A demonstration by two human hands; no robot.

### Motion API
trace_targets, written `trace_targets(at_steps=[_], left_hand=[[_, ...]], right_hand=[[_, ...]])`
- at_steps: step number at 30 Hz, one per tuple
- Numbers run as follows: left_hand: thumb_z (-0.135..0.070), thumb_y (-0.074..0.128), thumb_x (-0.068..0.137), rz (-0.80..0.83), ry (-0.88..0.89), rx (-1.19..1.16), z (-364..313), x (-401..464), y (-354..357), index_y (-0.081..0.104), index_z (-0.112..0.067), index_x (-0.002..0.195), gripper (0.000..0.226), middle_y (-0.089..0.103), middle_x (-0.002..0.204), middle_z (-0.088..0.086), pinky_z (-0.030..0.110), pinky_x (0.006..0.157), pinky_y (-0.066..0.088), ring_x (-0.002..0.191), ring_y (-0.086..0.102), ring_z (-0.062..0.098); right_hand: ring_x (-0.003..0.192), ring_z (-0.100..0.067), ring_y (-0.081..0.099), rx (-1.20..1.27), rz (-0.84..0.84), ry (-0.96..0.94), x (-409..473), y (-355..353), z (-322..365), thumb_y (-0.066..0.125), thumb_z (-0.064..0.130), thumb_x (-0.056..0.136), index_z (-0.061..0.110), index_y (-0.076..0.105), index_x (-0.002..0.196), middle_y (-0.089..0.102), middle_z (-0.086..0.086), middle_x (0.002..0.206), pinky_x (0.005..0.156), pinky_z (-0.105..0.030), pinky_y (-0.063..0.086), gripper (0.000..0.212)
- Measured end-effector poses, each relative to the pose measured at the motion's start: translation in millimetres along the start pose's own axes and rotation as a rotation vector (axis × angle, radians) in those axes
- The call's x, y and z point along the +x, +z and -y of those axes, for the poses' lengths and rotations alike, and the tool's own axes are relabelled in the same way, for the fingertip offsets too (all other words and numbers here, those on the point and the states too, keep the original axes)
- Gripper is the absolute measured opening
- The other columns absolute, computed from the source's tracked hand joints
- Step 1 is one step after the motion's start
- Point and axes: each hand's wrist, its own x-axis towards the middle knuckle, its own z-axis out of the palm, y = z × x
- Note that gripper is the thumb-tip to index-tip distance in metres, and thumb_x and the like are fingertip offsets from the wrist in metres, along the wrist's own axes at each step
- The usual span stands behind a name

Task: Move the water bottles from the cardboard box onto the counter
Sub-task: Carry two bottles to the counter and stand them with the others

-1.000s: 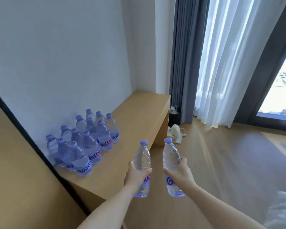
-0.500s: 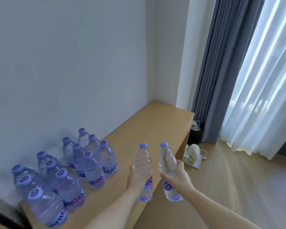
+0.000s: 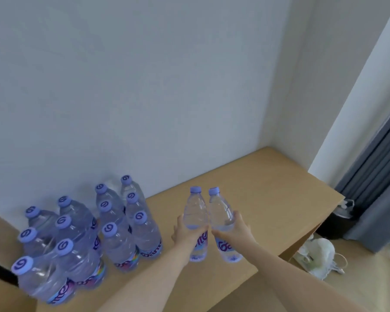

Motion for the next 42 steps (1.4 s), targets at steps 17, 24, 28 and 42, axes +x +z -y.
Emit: trace_targets(at_steps=[17,24,28,42], left_hand=[[-0.025,0.069,0.070,-0.386,-0.018,-0.014,-26,105,-15,0.057,-0.013,0.110,0.043,0.054,0.093,0.000,0.021,0.054,0.037,0.080,0.056,0.020],[-0.015,0.059,0.065,-0.524,0.038,0.029,-28,136,-26,0.046,-0.020,0.063,0.014,0.045,0.054,-0.004,0.024,0.050,0.032,0.052,0.040,0.011],[-0.011,0.058,0.064,-0.530,0.117,0.010,-28,157,-29,0.040,-0.025,0.057,0.024,0.039,0.048,-0.008,0.024,0.049,0.032,0.048,0.035,0.005],[0.005,0.065,0.064,-0.604,0.135,-0.079,-28,174,-34,0.044,-0.019,0.064,0.031,0.043,0.056,-0.003,0.023,0.055,0.036,0.055,0.038,0.011]], right_hand=[[0.067,-0.017,0.054,-0.061,0.265,-0.201,136,38,85,0.064,0.021,0.066,0.016,0.054,0.087,0.058,0.000,0.076,0.063,-0.032,0.044,0.023],[0.060,-0.023,0.023,-0.108,0.442,-0.373,164,59,104,0.047,0.011,0.057,0.006,0.031,0.060,0.033,-0.012,0.055,0.056,-0.036,0.023,0.017],[0.058,-0.019,0.025,-0.103,0.492,-0.423,179,62,113,0.048,0.009,0.057,0.010,0.035,0.064,0.035,-0.010,0.055,0.053,-0.031,0.023,0.015],[0.080,-0.012,0.063,-0.073,0.520,-0.330,216,70,114,0.078,0.018,0.065,0.025,0.042,0.111,0.063,0.008,0.091,0.067,-0.029,0.051,0.059]])
